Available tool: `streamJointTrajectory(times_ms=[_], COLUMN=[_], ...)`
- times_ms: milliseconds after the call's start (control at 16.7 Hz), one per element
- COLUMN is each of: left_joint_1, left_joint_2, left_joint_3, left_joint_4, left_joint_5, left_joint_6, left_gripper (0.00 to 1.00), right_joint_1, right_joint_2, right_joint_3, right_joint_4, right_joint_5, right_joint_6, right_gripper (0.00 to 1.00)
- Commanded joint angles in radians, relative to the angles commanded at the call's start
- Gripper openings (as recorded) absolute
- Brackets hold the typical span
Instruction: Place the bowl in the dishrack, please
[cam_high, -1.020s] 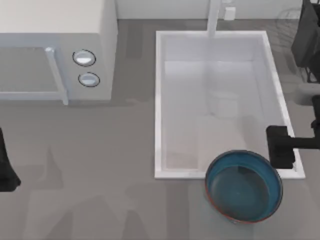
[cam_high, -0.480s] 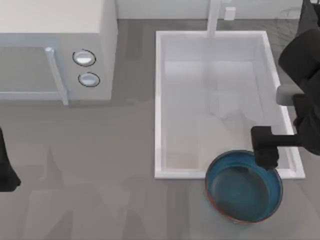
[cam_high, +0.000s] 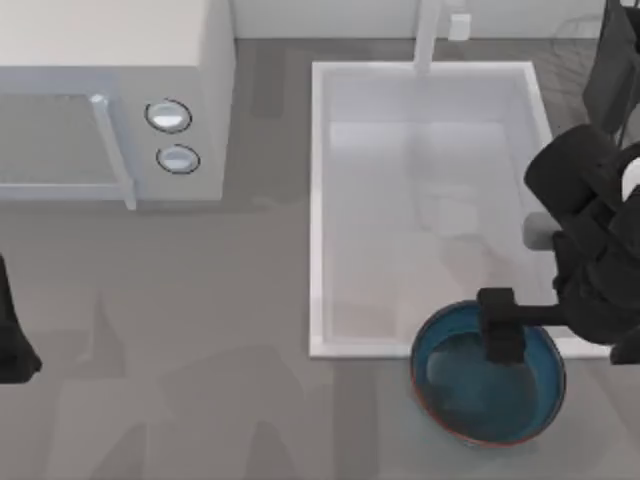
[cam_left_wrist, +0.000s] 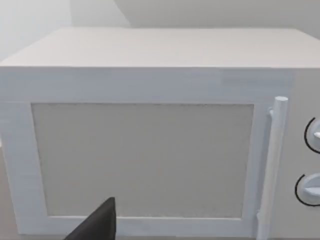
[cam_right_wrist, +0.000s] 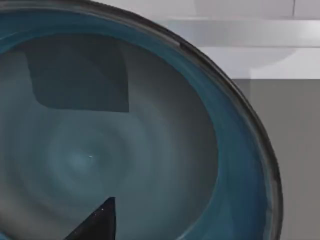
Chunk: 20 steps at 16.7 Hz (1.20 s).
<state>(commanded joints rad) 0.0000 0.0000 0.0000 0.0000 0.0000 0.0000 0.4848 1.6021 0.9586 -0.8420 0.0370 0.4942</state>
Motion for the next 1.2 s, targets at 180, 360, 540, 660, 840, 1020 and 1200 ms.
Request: streamJointTrajectory(times_ms=[180,360,540,660,840,1020,1200], left_joint_1=[0.0,0.0,0.0,0.0,0.0,0.0,0.0], left_joint_2=[0.0,0.0,0.0,0.0,0.0,0.0,0.0], left_joint_3=[0.0,0.0,0.0,0.0,0.0,0.0,0.0], left_joint_4=[0.0,0.0,0.0,0.0,0.0,0.0,0.0], left_joint_5=[0.0,0.0,0.0,0.0,0.0,0.0,0.0], left_joint_6=[0.0,0.0,0.0,0.0,0.0,0.0,0.0], left_gripper=[1.0,1.0,1.0,1.0,1.0,1.0,1.0], right_joint_1=[-0.002,-0.002,-0.002,-0.002,-0.002,-0.002,-0.002], right_joint_2=[0.048,0.059,0.059,0.059,0.059,0.059,0.059], right_joint_3=[-0.072,-0.09,-0.09,-0.09,-0.09,-0.09,-0.09], right_joint_4=[0.114,0.138,0.138,0.138,0.138,0.138,0.138], right_joint_5=[0.0,0.0,0.0,0.0,0.0,0.0,0.0], right_joint_6=[-0.001,-0.002,-0.002,-0.002,-0.002,-0.002,-0.002], right_gripper=[1.0,1.0,0.92,0.77,0.55,0.32,0.1])
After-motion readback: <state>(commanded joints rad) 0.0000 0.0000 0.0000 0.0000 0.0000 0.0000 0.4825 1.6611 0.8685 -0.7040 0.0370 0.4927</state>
